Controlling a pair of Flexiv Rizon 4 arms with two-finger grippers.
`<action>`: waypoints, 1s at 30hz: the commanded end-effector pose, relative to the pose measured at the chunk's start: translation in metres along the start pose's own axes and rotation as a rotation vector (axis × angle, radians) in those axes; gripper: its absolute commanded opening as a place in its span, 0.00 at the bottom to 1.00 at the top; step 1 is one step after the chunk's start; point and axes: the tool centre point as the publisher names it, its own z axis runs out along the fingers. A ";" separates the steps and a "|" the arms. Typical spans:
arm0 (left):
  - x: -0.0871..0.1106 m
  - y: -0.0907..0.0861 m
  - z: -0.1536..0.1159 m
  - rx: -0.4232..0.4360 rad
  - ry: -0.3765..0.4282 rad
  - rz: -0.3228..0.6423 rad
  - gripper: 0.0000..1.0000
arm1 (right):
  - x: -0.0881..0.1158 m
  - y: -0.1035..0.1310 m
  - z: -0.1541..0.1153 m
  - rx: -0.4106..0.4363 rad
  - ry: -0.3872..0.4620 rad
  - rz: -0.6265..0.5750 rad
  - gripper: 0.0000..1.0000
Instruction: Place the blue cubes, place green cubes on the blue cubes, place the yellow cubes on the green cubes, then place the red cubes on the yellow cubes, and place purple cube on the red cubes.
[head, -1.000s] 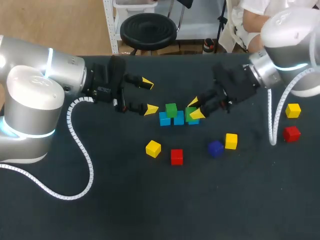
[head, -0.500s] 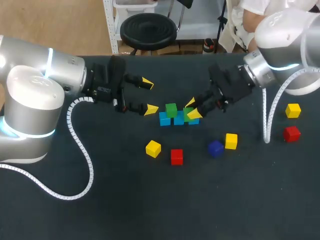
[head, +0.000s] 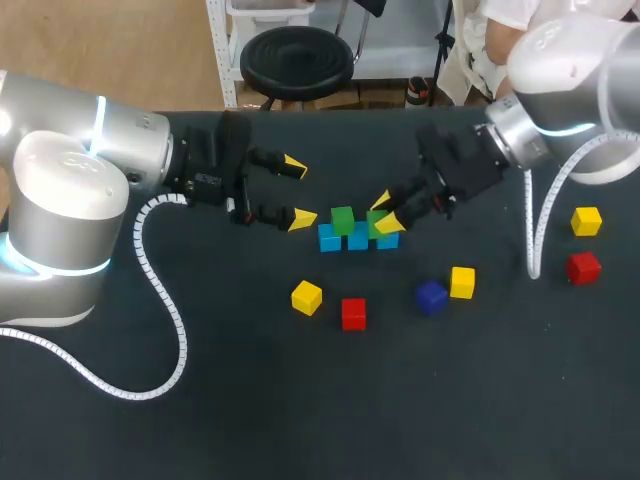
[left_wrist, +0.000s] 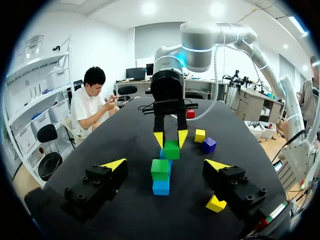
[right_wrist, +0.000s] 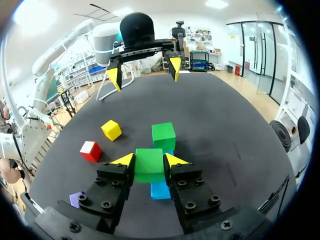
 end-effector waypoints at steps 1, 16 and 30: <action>0.001 -0.001 -0.001 -0.002 -0.005 0.002 1.00 | 0.000 -0.008 0.002 -0.014 -0.001 0.000 0.00; 0.001 -0.001 -0.001 -0.002 -0.005 0.002 1.00 | 0.002 -0.009 0.004 -0.022 0.002 0.011 0.00; 0.001 -0.001 -0.001 -0.002 -0.005 0.002 1.00 | 0.005 -0.013 0.007 -0.024 -0.001 0.016 0.00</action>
